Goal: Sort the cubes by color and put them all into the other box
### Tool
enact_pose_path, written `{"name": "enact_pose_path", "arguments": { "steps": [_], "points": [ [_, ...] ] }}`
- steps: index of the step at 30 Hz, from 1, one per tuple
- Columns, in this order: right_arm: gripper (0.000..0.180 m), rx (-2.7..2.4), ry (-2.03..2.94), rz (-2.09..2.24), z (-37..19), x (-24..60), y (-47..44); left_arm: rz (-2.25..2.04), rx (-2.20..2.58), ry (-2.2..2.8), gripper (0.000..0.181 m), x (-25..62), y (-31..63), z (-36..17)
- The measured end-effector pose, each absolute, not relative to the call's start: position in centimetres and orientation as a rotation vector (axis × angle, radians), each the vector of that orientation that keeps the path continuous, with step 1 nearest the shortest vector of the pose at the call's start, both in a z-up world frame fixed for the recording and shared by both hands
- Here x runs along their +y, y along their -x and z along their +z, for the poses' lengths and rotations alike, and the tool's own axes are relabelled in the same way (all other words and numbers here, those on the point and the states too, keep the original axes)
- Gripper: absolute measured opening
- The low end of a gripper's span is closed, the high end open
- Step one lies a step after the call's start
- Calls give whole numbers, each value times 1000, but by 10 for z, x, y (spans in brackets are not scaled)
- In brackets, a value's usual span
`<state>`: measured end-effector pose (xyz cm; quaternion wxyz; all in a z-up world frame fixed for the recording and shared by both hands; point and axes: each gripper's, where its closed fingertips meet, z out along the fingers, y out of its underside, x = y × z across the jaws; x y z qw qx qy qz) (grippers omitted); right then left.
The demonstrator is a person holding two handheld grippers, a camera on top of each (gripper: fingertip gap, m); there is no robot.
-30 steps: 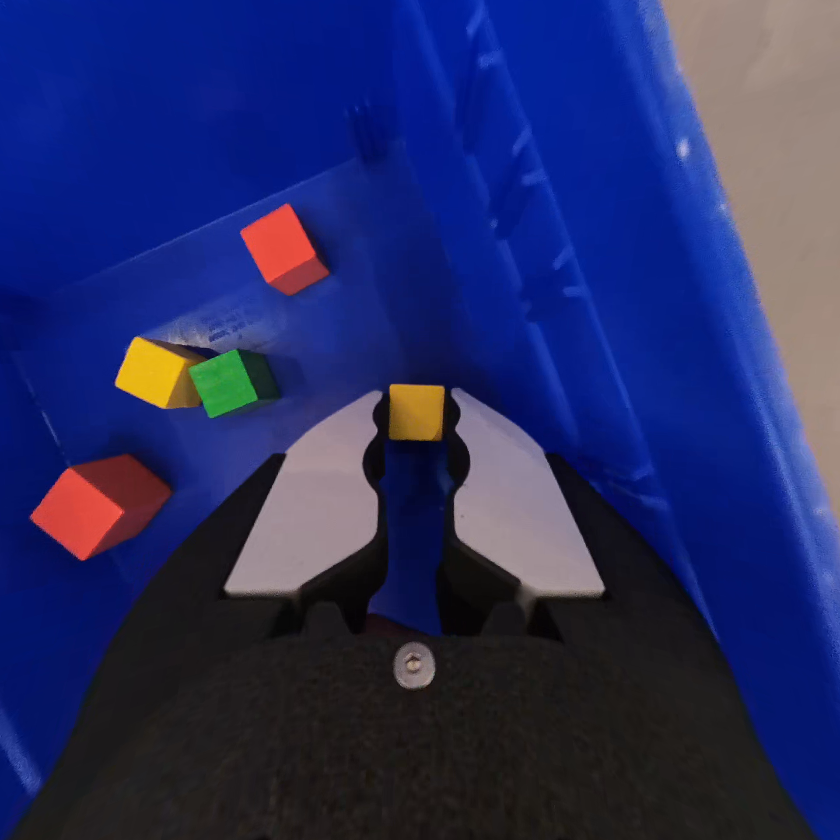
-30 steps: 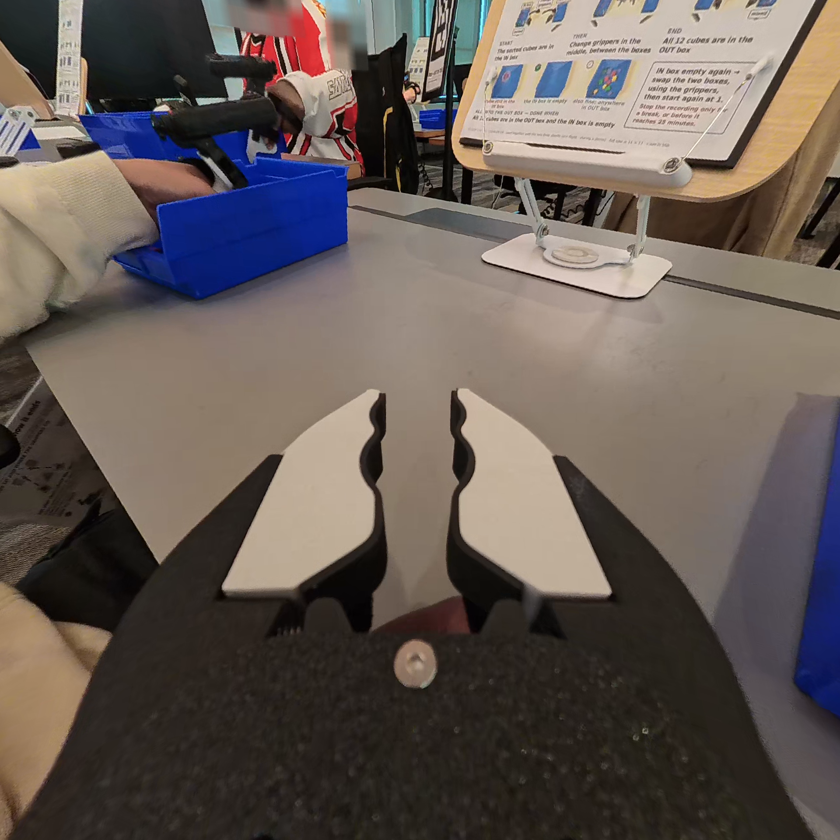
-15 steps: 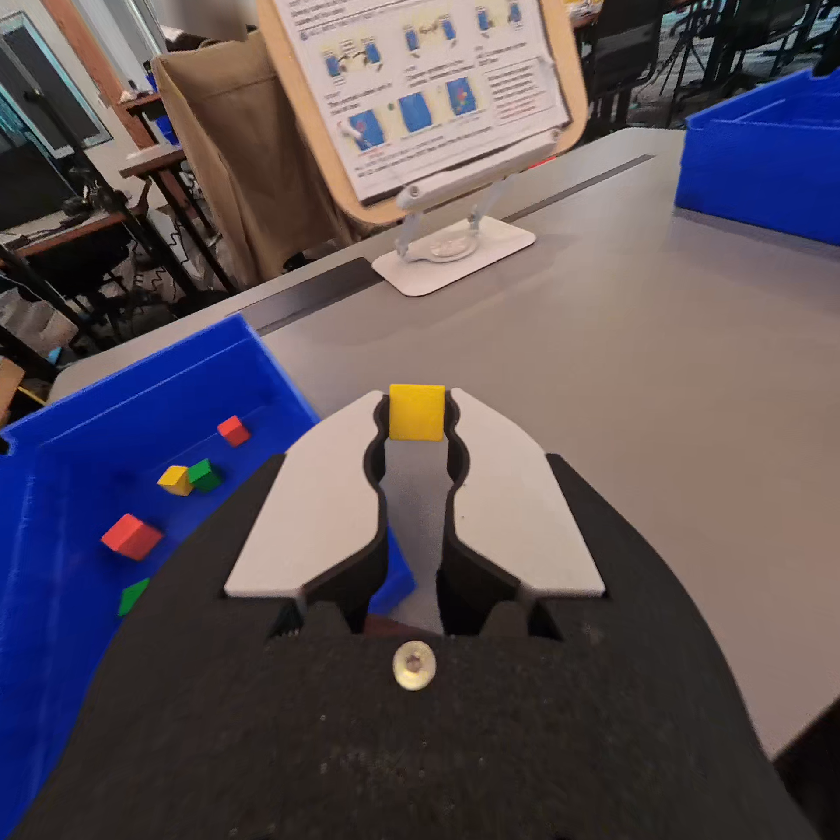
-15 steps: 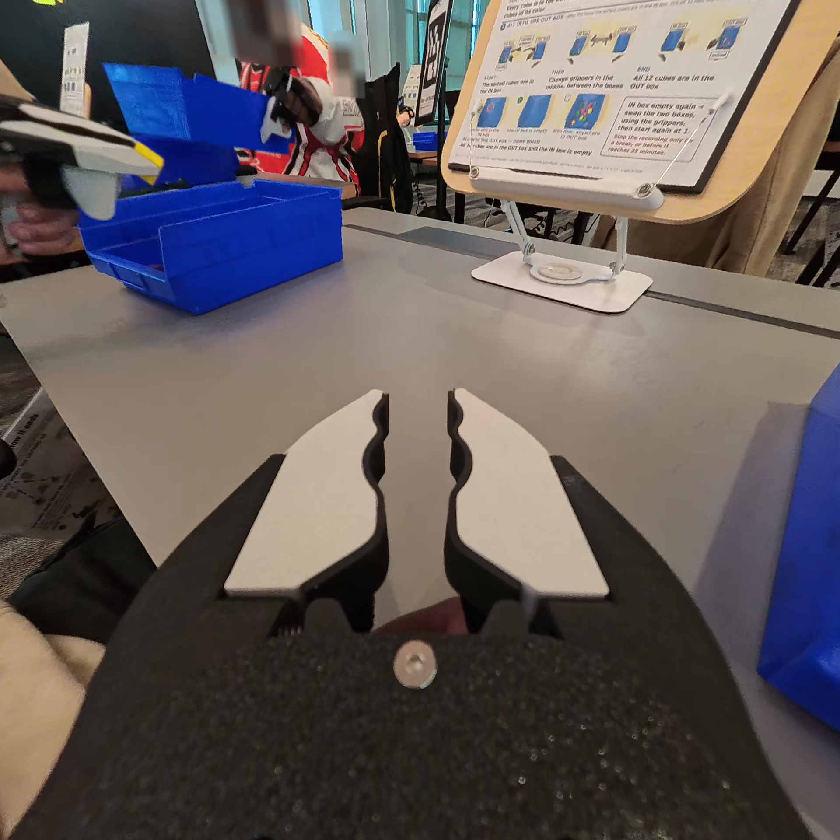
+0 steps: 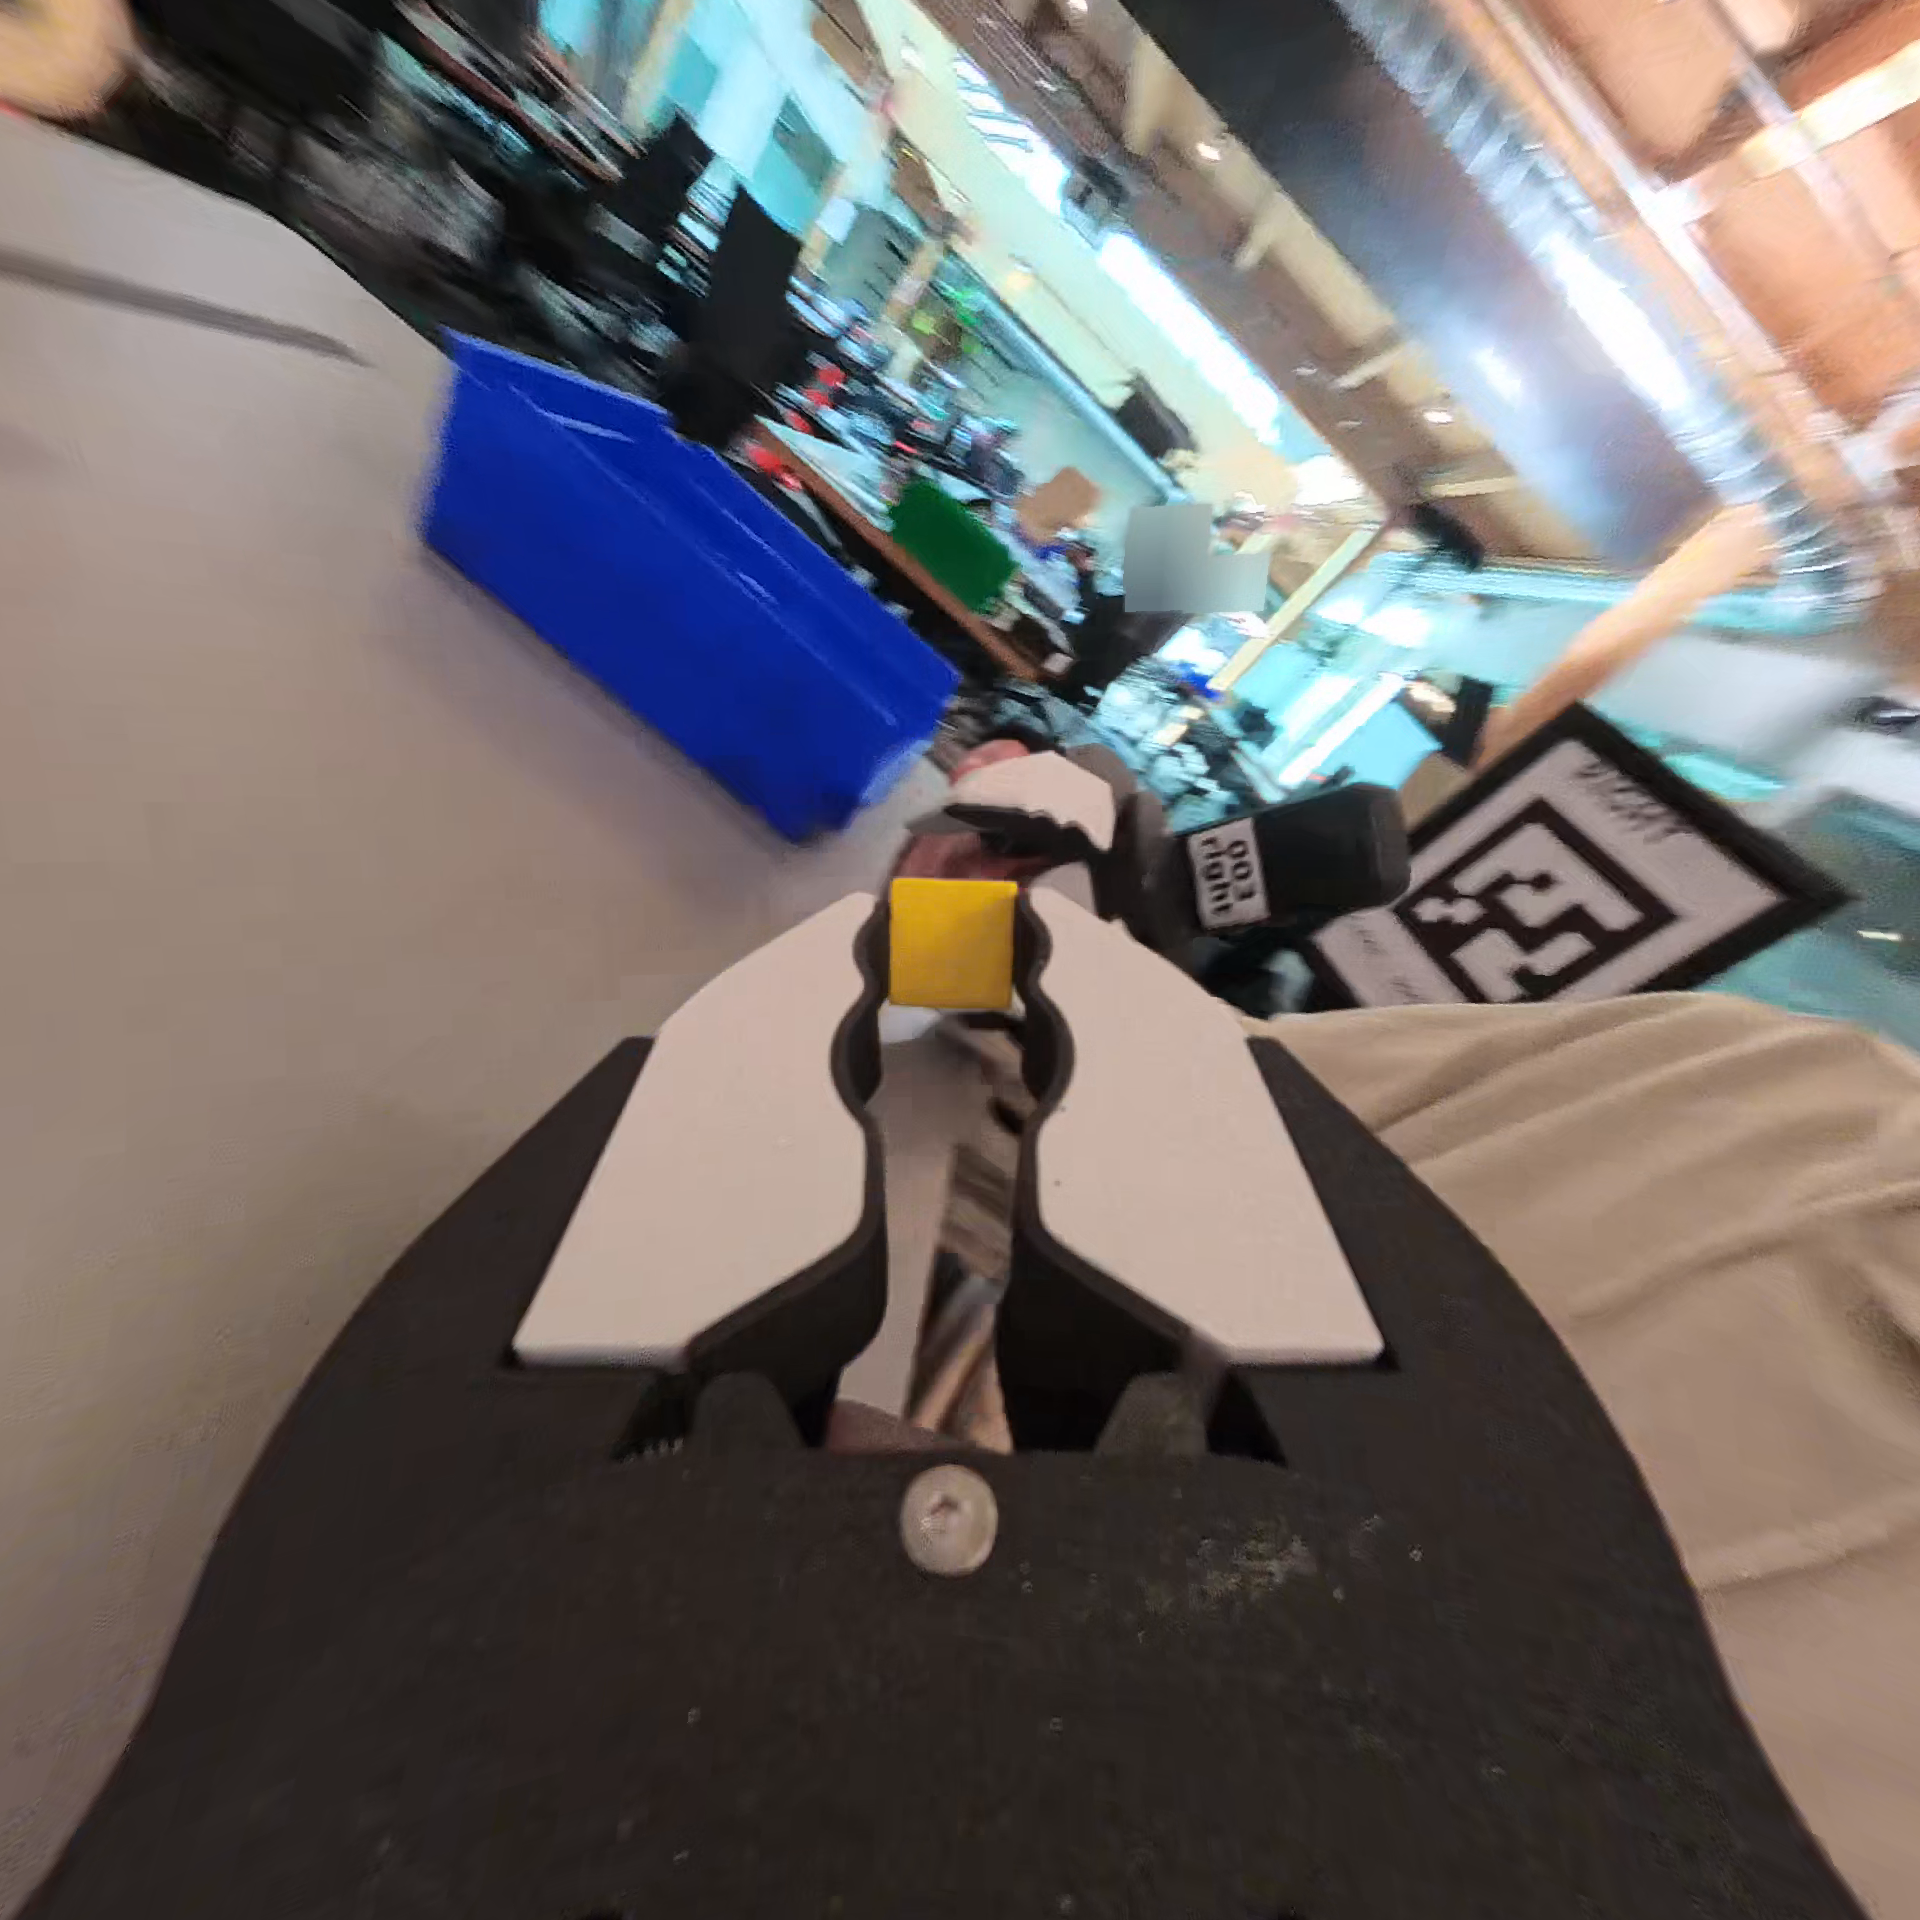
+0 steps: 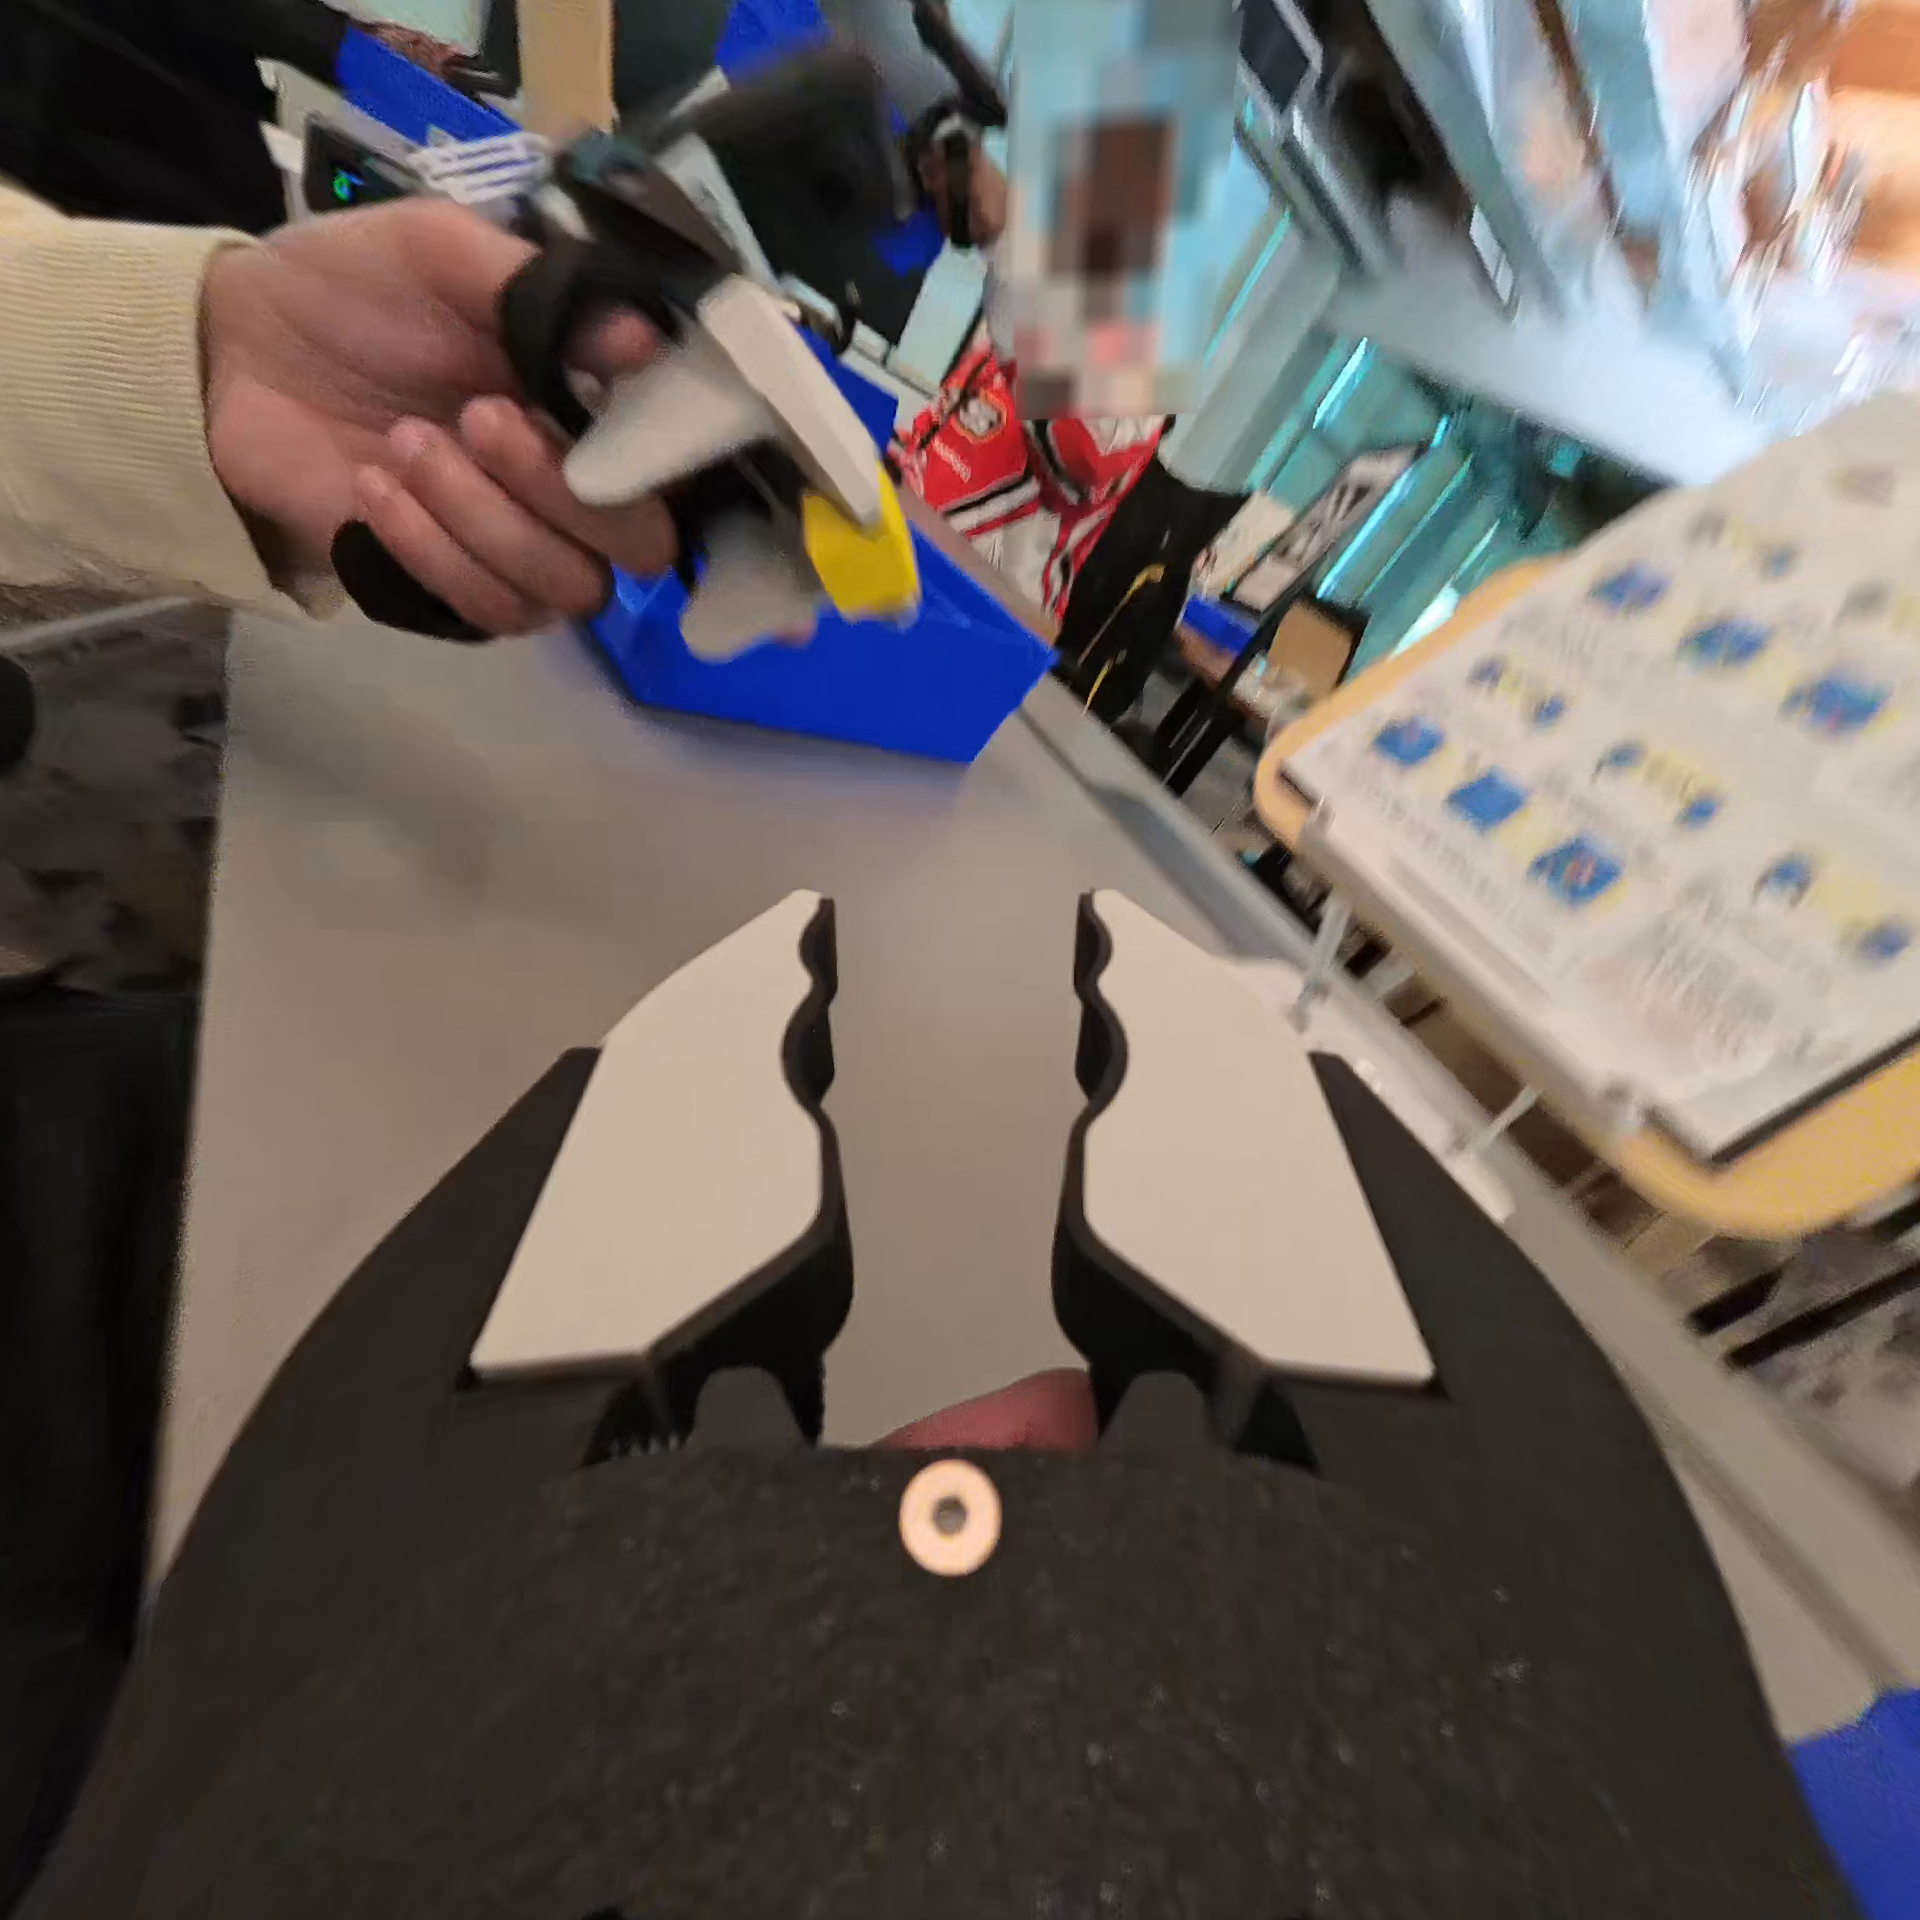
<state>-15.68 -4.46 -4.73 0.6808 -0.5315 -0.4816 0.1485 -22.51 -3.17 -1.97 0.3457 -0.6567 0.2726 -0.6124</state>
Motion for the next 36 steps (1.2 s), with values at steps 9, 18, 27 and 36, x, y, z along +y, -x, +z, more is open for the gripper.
{"name": "enact_pose_path", "arguments": {
  "steps": [9,18,27,36],
  "points": [
    [32,-1121,1028,216,-37,-40,182,-2040,728,1713,22,-56,157,-29],
    [23,-953,1119,273,-34,-55,133,-1597,756,1804,59,-54,179,-55],
    [23,-622,1457,273,-62,-62,49,-571,629,1893,44,-42,273,-107],
    [23,-424,1966,-20,-27,56,-172,-578,739,1899,44,-47,258,-113]
  ]
}}
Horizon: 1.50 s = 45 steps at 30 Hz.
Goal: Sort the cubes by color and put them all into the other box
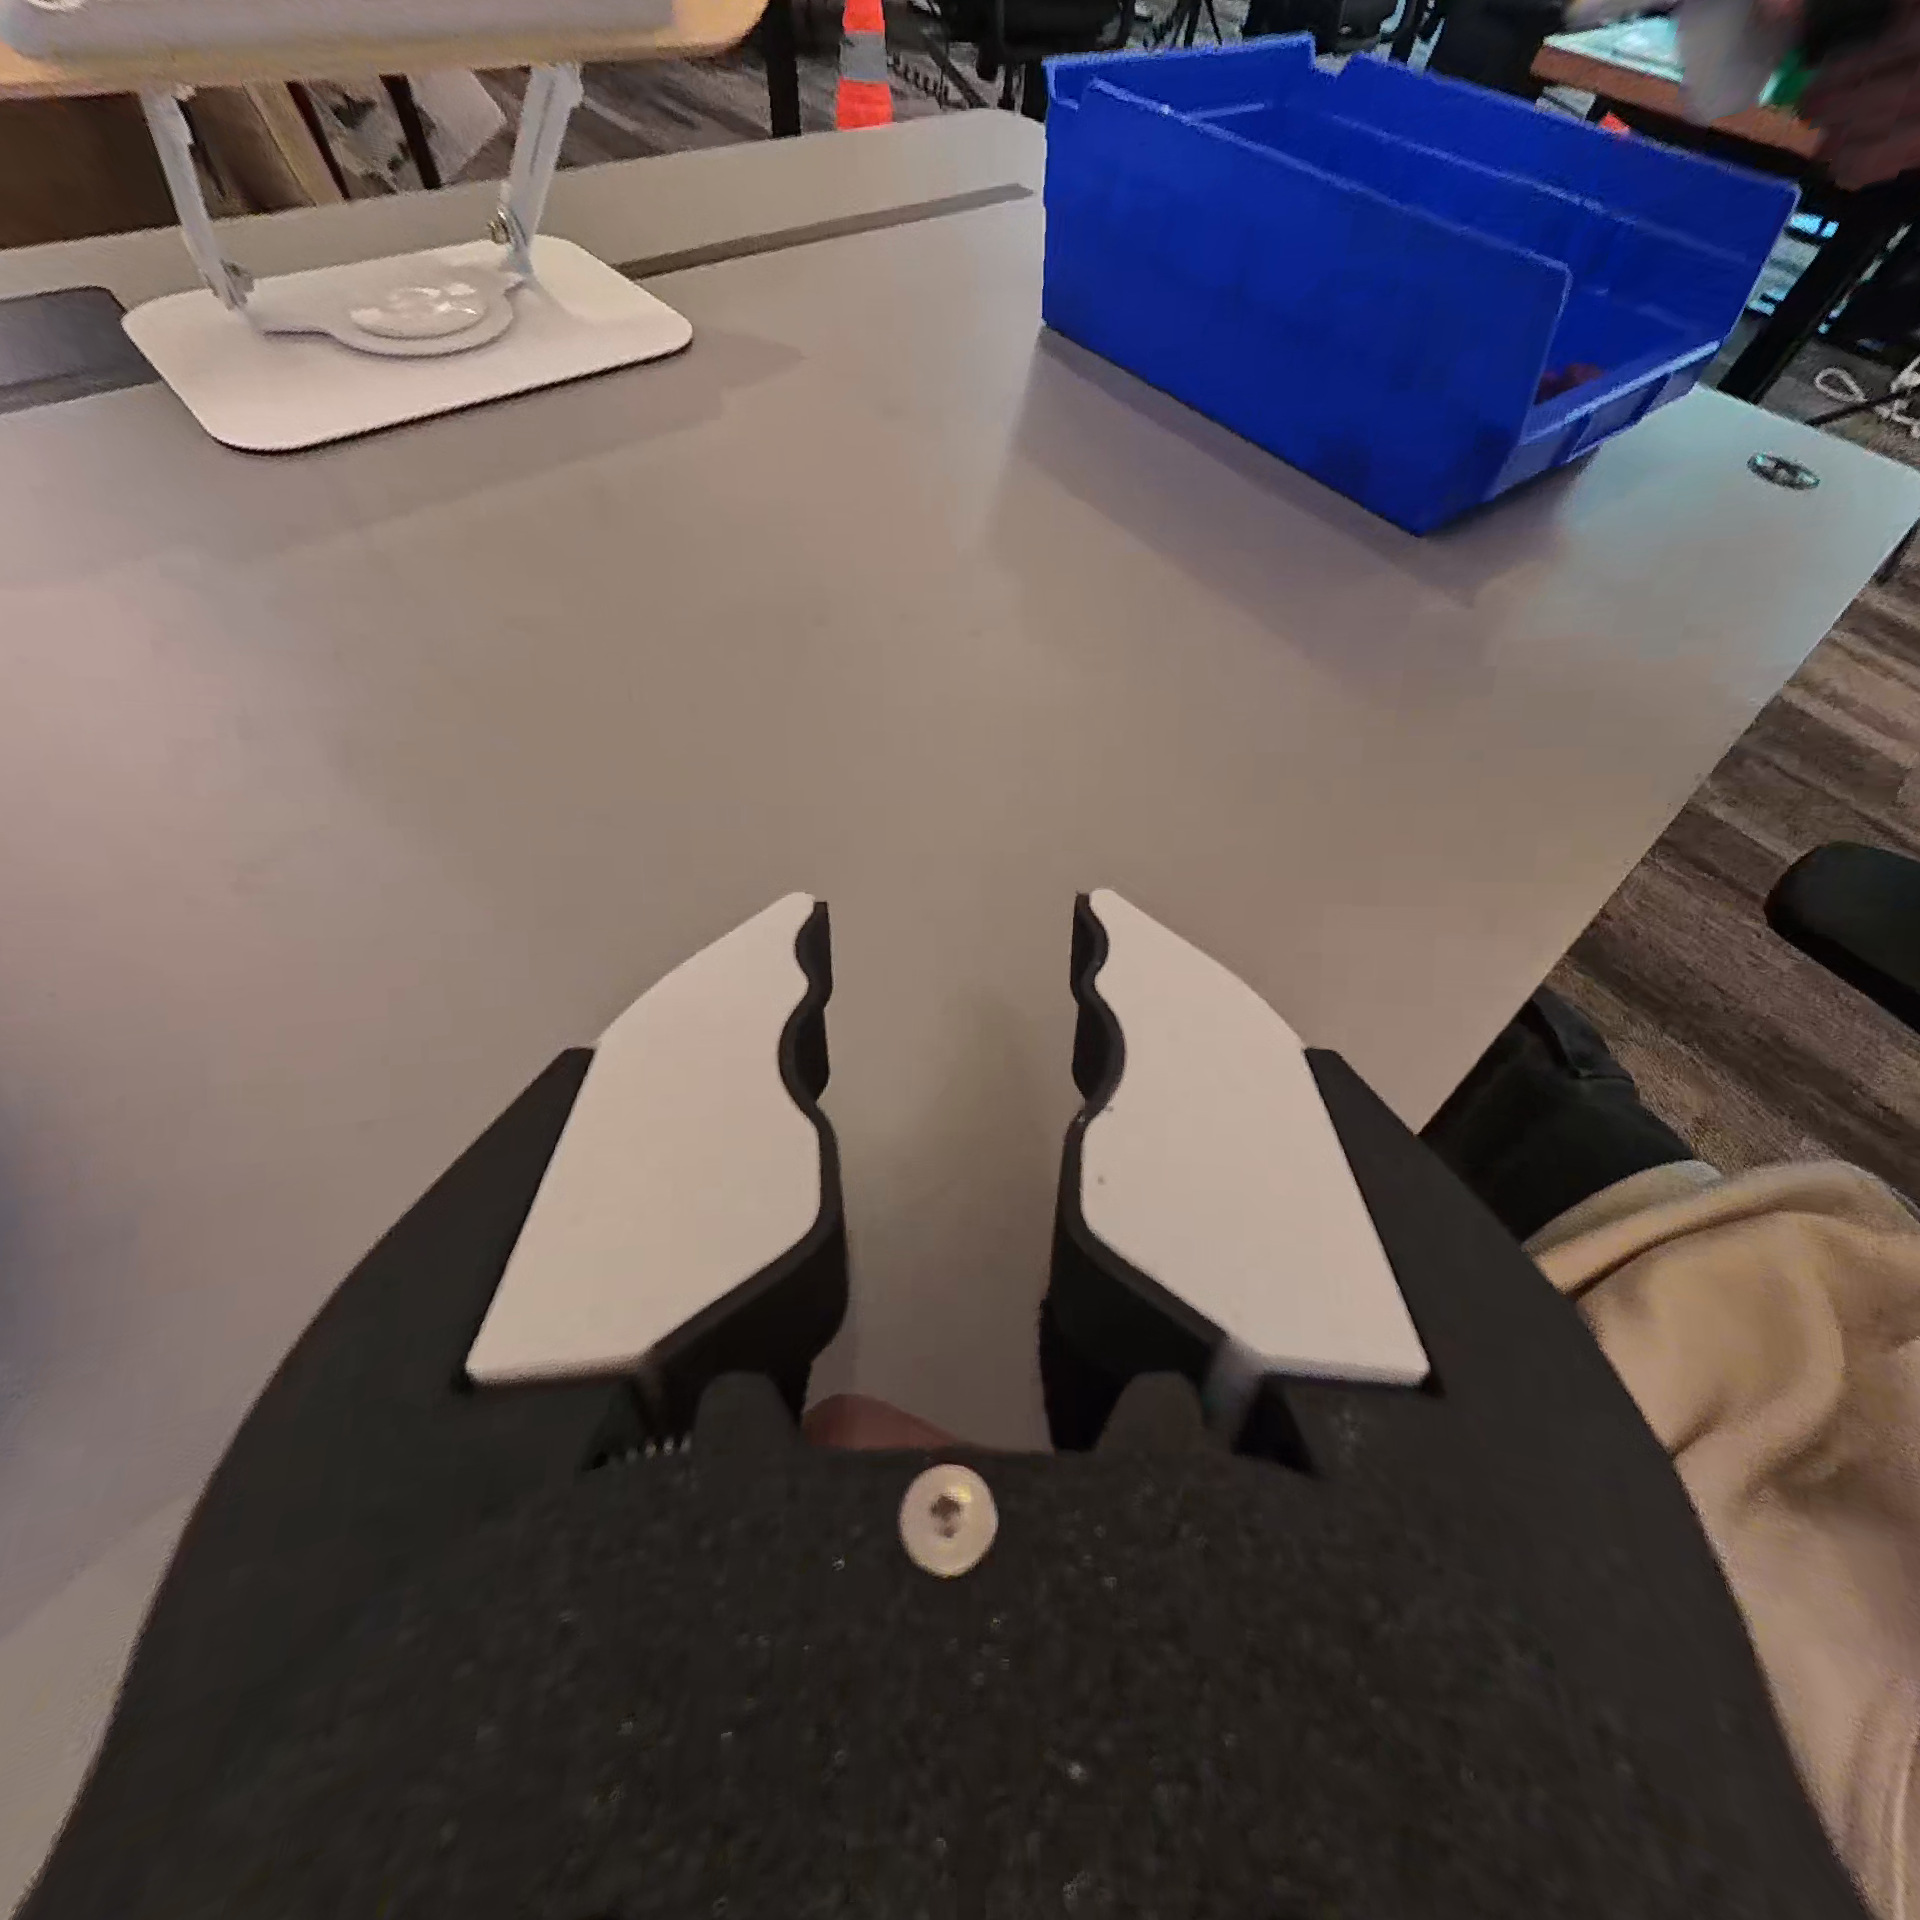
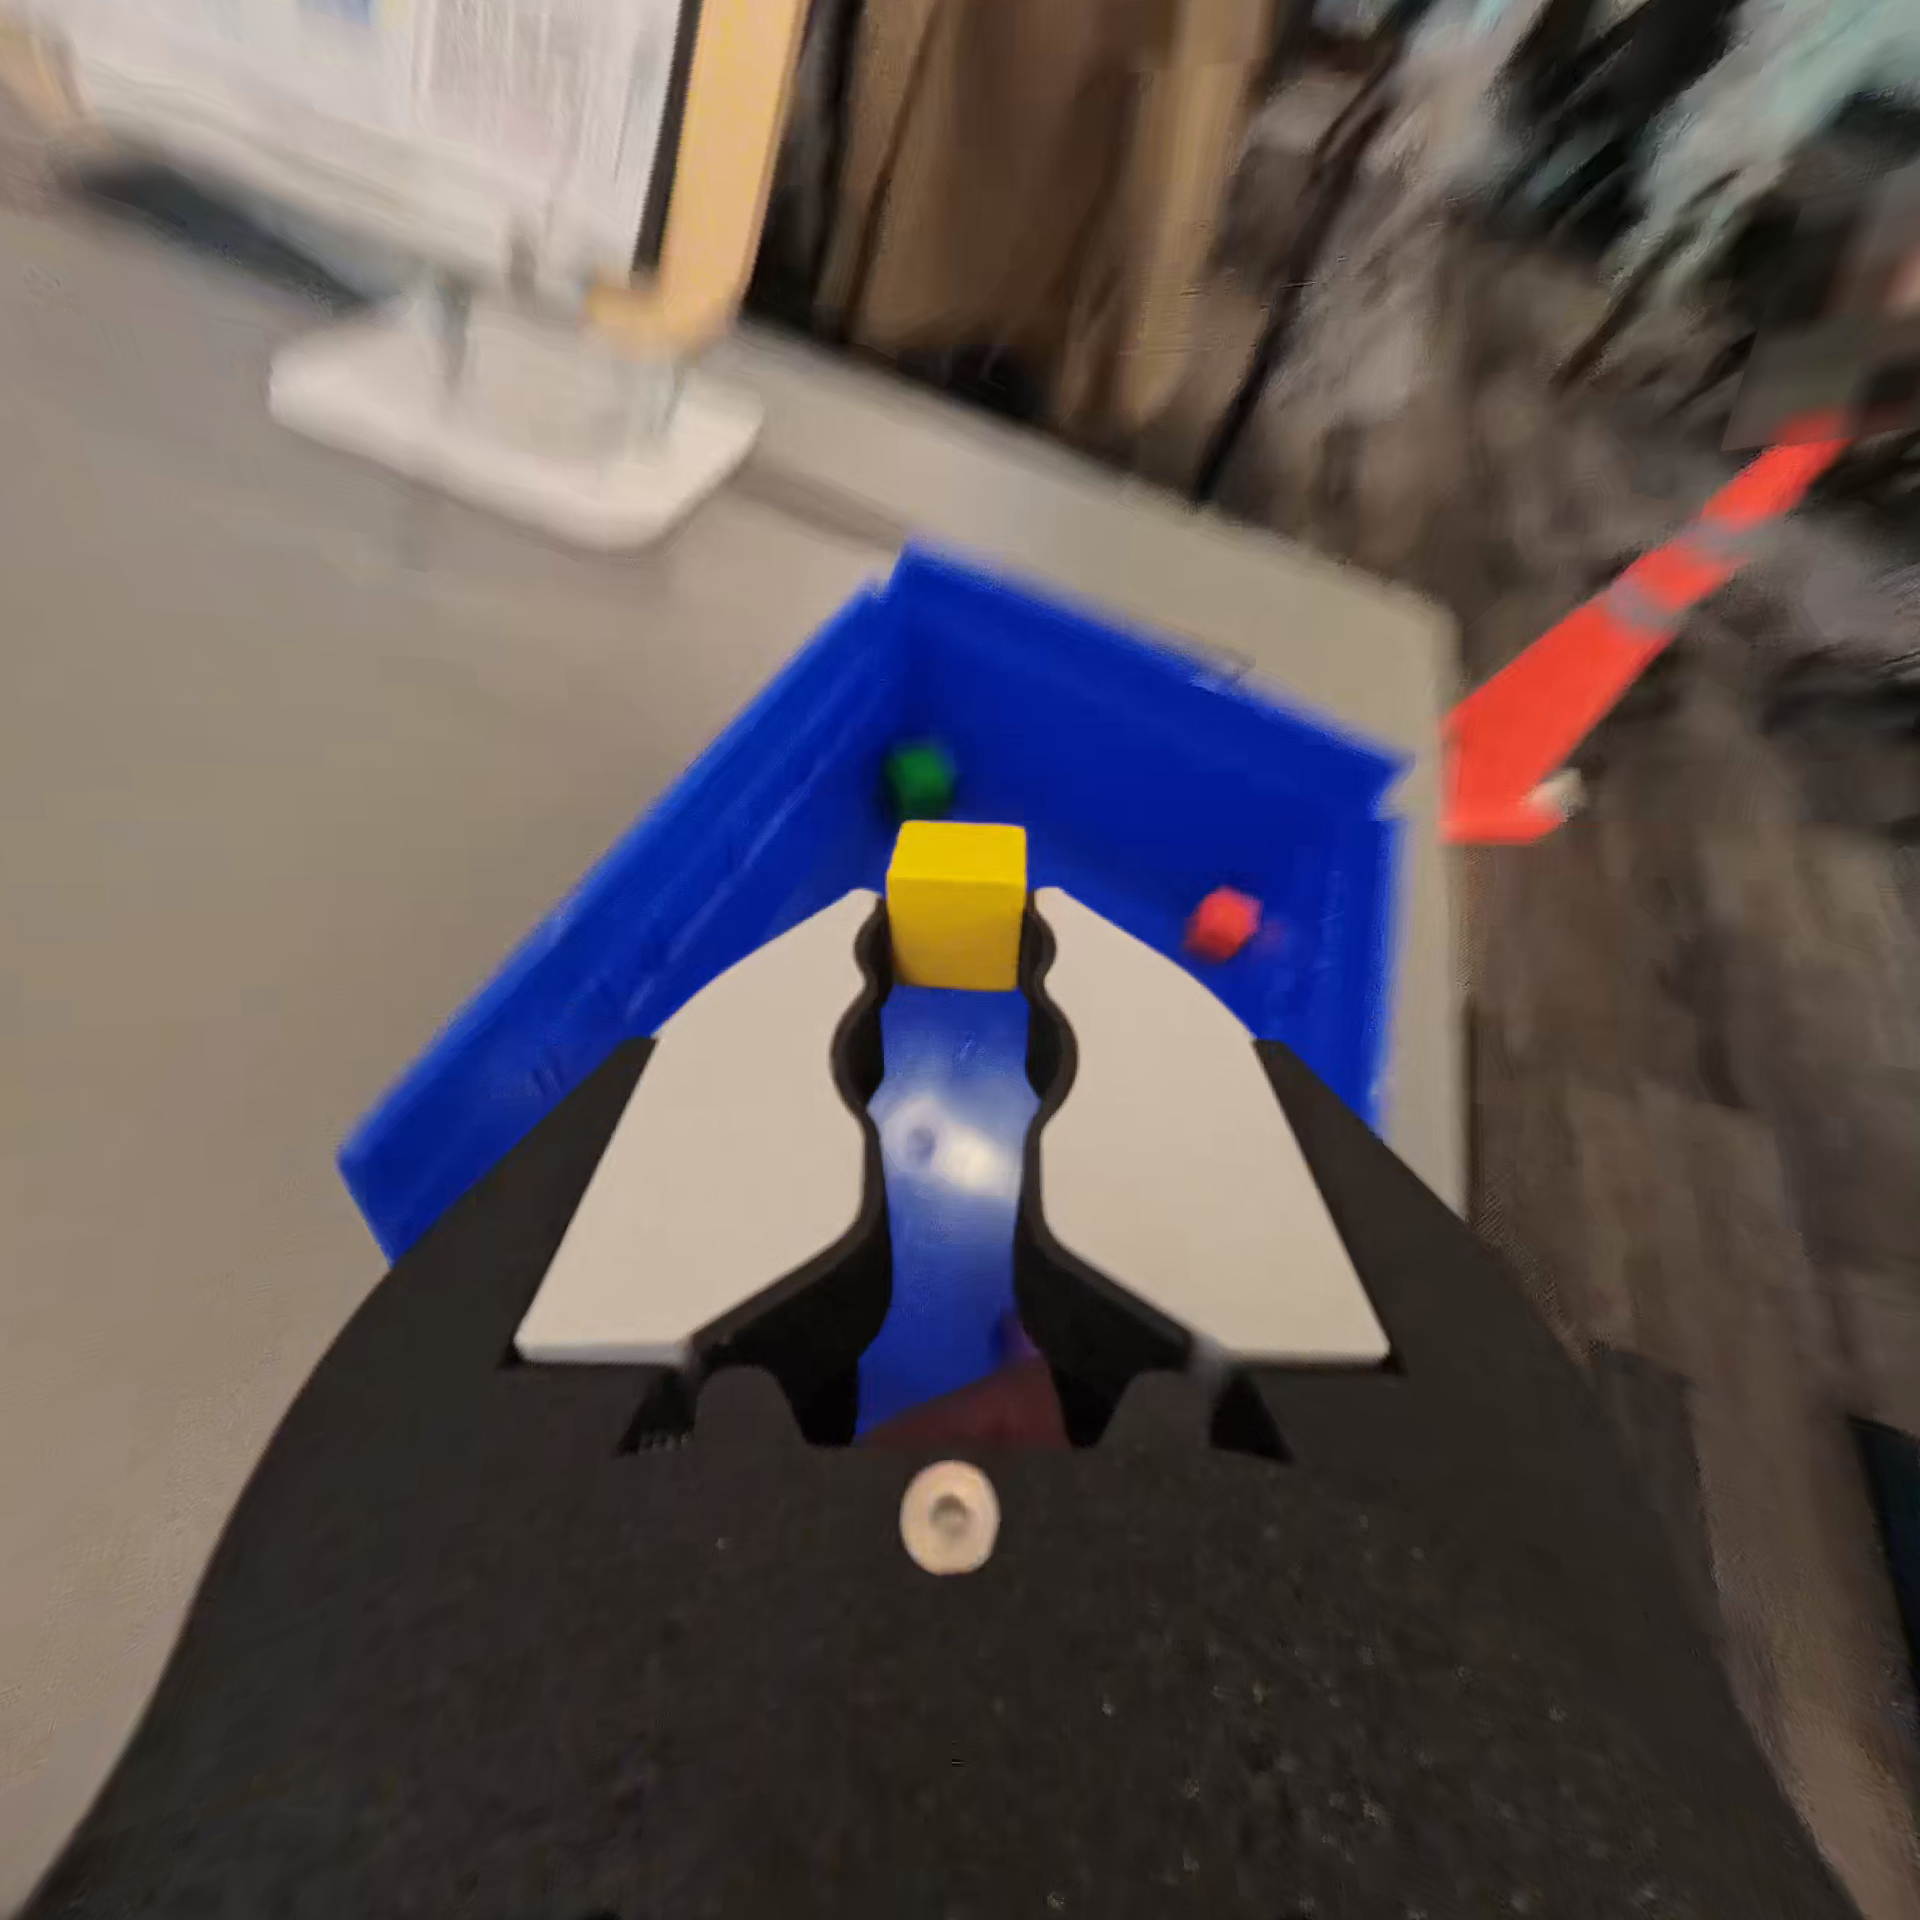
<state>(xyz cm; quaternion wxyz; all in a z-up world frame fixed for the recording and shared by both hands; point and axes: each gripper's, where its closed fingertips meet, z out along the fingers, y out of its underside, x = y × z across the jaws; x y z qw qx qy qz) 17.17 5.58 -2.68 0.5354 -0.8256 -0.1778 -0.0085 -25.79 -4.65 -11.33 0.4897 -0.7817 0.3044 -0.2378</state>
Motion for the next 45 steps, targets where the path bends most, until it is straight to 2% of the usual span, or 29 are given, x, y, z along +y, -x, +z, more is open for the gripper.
{"name": "enact_pose_path", "arguments": {
  "steps": [3,7,15,17,20,25,28,30,34,42,45],
  "points": [
    [23,-722,2335,69,-103,76,-162,-583,779,1924,44,-51,253,-120],
    [24,-1073,2540,147,-161,71,-137,-540,822,1915,44,-58,251,-122],
    [23,-1268,2694,372,-186,35,-105,-535,830,1899,44,-62,254,-118],
    [27,-1247,2665,382,-183,35,-105,-537,841,1906,45,-62,253,-120],
    [43,-1128,2548,380,-154,42,-110,-520,855,1905,47,-62,253,-120],
    [42,-666,2096,266,-57,45,-111,-442,768,1886,47,-48,268,-109],
    [42,-372,1734,494,-20,10,-60,-442,678,1917,47,-40,279,-107],
    [37,-279,1590,561,-31,-20,-24,-427,621,1927,47,-34,287,-107],
    [37,-417,1543,357,-62,-51,21,-402,585,1933,47,-30,296,-109],
    [37,-515,1590,357,-79,-51,43,-331,565,1905,53,-25,315,-94],
    [37,-524,1628,377,-88,-50,46,-128,489,1867,49,-9,362,-66]
  ]
}}
